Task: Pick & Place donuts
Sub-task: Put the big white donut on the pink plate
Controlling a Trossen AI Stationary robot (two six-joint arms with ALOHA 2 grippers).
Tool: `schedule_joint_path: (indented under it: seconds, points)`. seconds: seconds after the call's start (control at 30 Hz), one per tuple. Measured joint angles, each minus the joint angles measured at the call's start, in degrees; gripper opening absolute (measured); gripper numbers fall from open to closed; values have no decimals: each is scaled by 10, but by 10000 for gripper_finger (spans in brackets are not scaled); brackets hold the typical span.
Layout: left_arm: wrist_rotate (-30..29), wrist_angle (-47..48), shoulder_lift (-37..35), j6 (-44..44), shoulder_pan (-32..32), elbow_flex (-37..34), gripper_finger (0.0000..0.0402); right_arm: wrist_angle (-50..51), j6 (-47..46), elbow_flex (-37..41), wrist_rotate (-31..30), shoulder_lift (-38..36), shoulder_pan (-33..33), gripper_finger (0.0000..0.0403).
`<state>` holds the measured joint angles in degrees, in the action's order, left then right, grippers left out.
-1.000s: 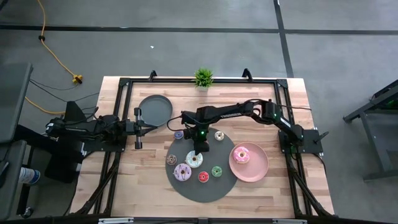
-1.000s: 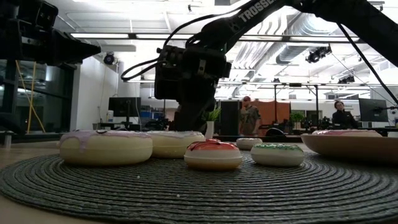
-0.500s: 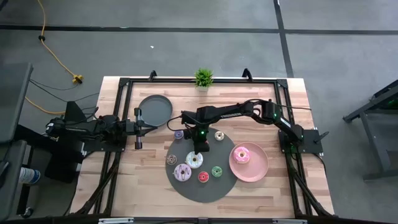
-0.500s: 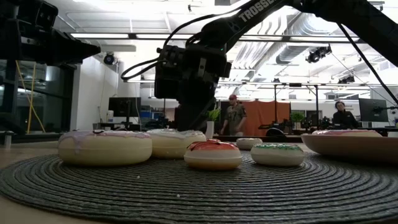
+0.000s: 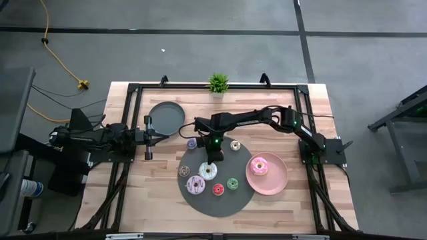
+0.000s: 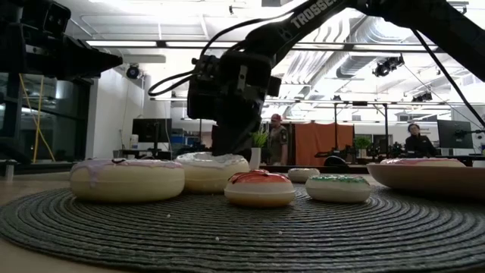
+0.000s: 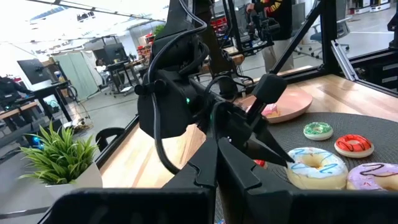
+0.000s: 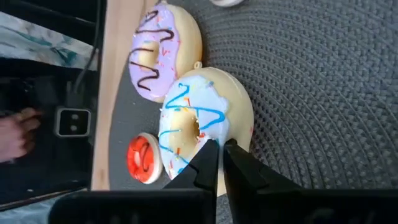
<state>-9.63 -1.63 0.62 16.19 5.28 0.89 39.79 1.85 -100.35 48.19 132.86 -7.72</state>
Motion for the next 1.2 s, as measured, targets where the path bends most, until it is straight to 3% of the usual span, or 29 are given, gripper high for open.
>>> schedule_joint_path:
  seconds: [0.2,0.57,1.2]
  points:
    - [0,0,0,0,0,0,0,-2,-6,-2,31,-7,-10,10]
    - [0,0,0,0,0,0,0,48,-4,-2,32,-56,-43,12]
    - [0,0,0,0,0,0,0,322,134,-1,-15,-194,-105,9]
